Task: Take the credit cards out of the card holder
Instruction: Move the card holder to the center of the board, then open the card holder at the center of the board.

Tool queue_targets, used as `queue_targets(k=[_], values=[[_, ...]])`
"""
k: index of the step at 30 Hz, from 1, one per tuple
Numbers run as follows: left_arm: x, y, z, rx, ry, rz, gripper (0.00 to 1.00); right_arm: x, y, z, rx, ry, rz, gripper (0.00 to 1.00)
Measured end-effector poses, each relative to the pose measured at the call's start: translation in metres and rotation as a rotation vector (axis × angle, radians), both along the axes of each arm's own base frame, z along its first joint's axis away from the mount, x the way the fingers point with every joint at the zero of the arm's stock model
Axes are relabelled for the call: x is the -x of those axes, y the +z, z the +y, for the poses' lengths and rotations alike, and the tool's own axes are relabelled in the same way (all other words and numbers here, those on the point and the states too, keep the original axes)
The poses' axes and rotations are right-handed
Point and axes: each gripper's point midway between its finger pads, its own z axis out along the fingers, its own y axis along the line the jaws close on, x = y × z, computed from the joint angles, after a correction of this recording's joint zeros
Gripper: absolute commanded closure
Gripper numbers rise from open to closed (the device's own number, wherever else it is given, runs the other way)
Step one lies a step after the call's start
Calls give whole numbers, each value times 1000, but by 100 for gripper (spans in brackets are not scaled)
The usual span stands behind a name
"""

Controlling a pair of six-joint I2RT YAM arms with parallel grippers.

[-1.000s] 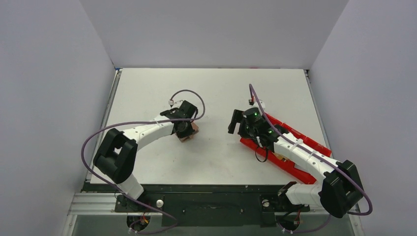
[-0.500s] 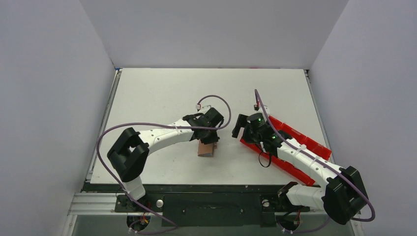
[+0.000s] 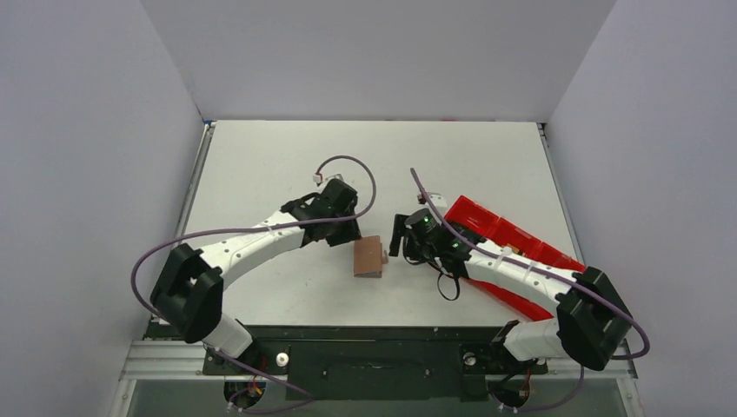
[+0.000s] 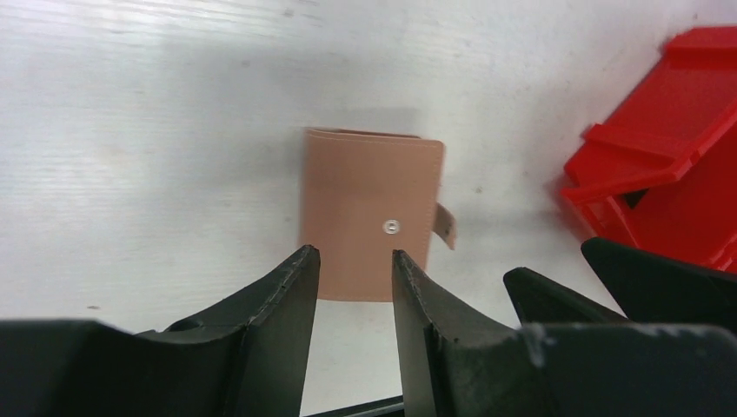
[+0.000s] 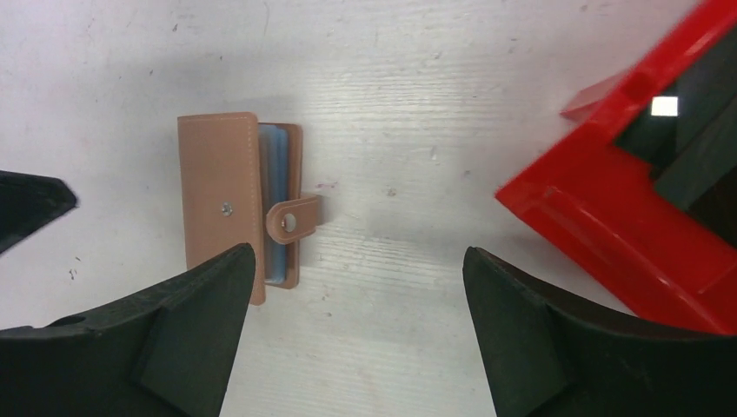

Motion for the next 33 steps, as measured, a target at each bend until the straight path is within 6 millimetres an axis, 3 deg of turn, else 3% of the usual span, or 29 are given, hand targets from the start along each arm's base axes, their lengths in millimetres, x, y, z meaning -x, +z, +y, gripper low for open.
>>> queue_targets(k=[2, 6, 9, 15, 20, 26, 29, 33], values=[[-3, 3, 21, 5, 34, -15, 65, -2, -6, 12, 20, 22, 13, 31], [-2, -1, 57, -3, 90, -12, 64, -10, -18, 24, 60, 38, 37, 34], [3, -8, 67, -12, 95, 0, 64, -16, -24, 33, 85, 47, 47, 34], [15, -20, 73, -18, 75, 33, 63, -16, -29, 46, 105, 74, 53, 39], [15, -21, 72, -8, 69, 38, 64, -16, -37, 53, 119, 85, 68, 57], [14, -20, 70, 6, 63, 36, 64, -15, -41, 53, 123, 80, 76, 66], [14, -20, 69, 10, 62, 36, 63, -15, -42, 52, 124, 80, 77, 79], [14, -22, 68, 13, 57, 42, 64, -15, -42, 52, 121, 78, 77, 82]])
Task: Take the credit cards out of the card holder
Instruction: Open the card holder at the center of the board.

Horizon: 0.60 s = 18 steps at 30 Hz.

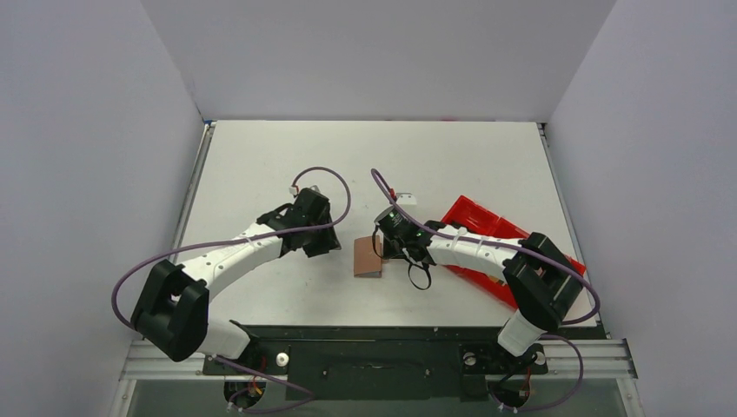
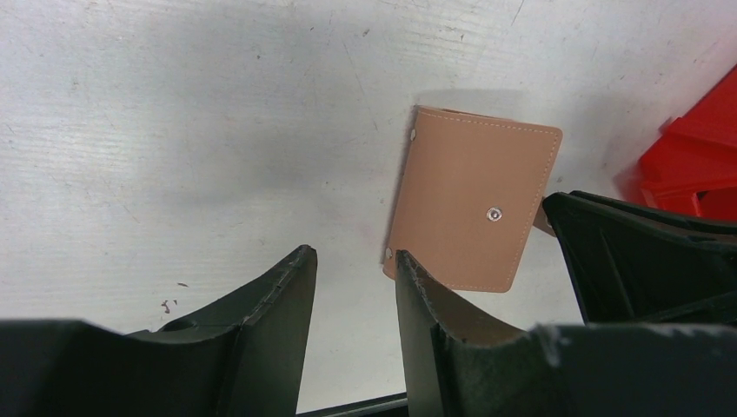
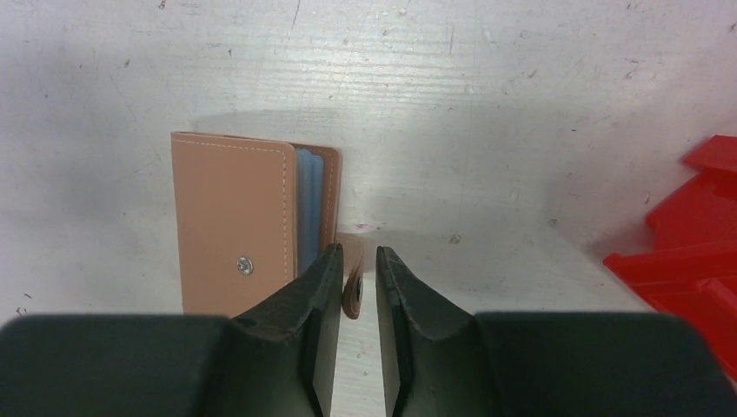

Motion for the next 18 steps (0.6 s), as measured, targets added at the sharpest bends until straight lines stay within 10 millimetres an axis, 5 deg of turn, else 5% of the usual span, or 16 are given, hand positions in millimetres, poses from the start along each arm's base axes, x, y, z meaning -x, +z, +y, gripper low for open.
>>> queue_targets(k=[4, 8, 18], values=[[0, -3, -1, 1, -4, 8, 64, 0, -1, 1, -1, 0, 0, 83], [-1, -5, -3, 6, -9, 12, 63, -1, -1, 1, -3, 3, -1, 100], [-2, -6, -14, 39, -54, 10, 55, 0, 16, 0, -26, 7, -22, 100]])
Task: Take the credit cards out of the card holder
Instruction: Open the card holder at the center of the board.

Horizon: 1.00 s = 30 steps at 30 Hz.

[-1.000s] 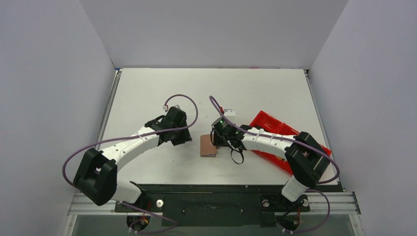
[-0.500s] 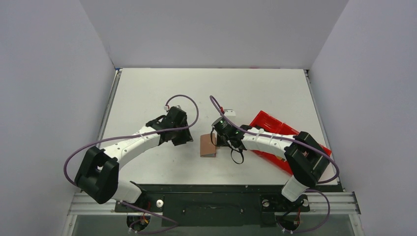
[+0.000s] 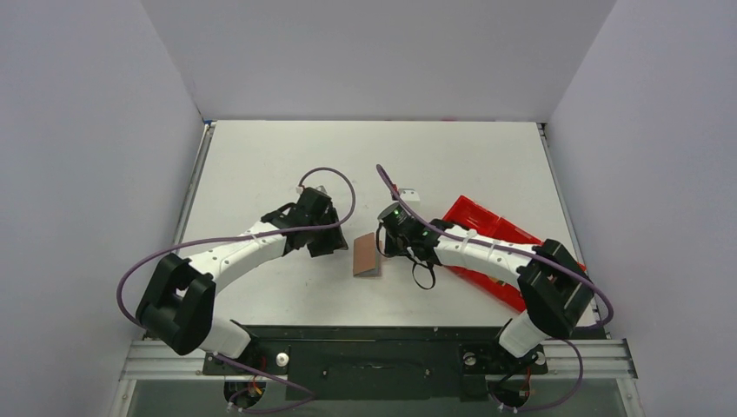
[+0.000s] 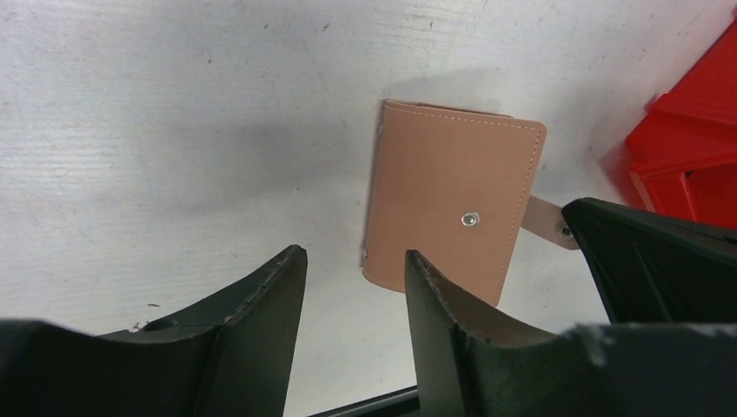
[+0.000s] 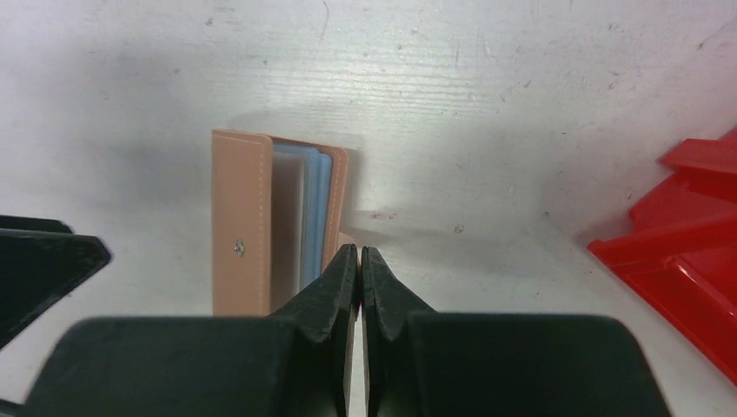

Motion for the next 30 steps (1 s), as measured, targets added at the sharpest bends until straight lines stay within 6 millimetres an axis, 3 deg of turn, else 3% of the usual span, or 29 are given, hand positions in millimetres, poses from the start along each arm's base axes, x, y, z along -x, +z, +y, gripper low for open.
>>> queue_targets(k=[9, 21, 30], values=[[2, 1, -12, 32, -53, -7, 48, -6, 46, 15, -79, 22, -59, 100], [5, 0, -18, 39, -79, -5, 48, -1, 45, 11, -55, 29, -40, 100], [4, 16, -17, 52, -75, -51, 48, -1, 51, 12, -58, 32, -45, 100]])
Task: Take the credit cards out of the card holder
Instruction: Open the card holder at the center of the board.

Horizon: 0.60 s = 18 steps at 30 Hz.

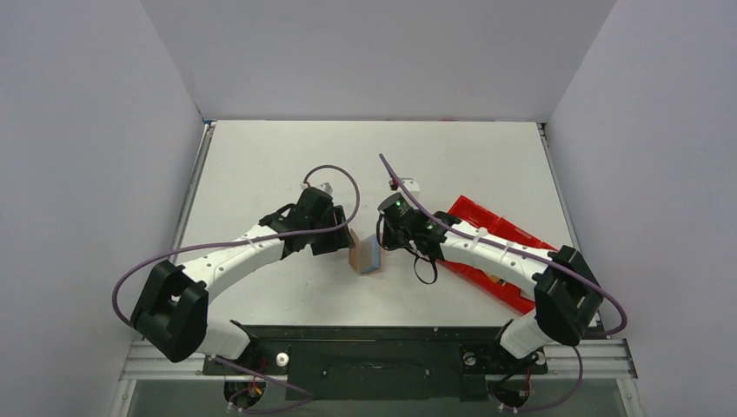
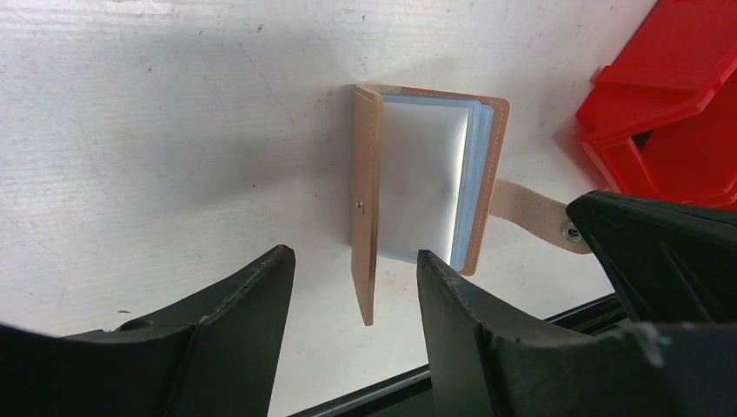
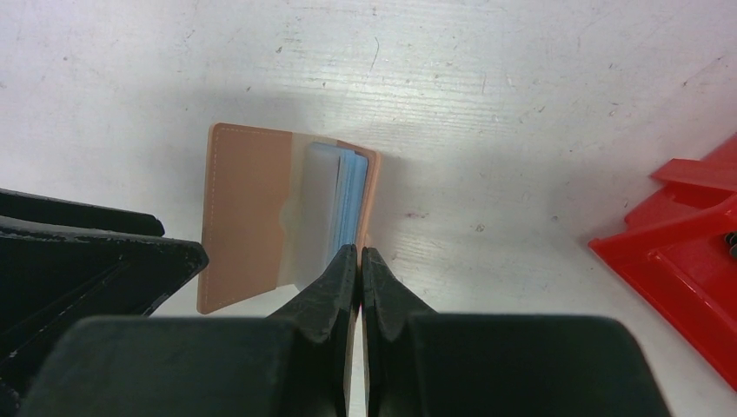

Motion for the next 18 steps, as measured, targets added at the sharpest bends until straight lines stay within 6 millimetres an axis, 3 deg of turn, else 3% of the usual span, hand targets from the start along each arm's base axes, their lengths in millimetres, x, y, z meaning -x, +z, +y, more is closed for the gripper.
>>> queue_targets(k=[5, 9, 14, 18], values=[[0, 1, 0, -2, 1, -6, 52, 0, 1, 0, 1, 1, -1, 100], [-2, -9, -1, -16, 3, 11, 65, 0, 1, 0, 2, 3, -2, 100], [-1, -33, 1, -58, 7, 57, 89, 0, 2, -1, 3, 2, -2, 100], [3, -56, 8, -106, 18, 87, 99, 1, 3, -4, 12, 2, -4, 100]])
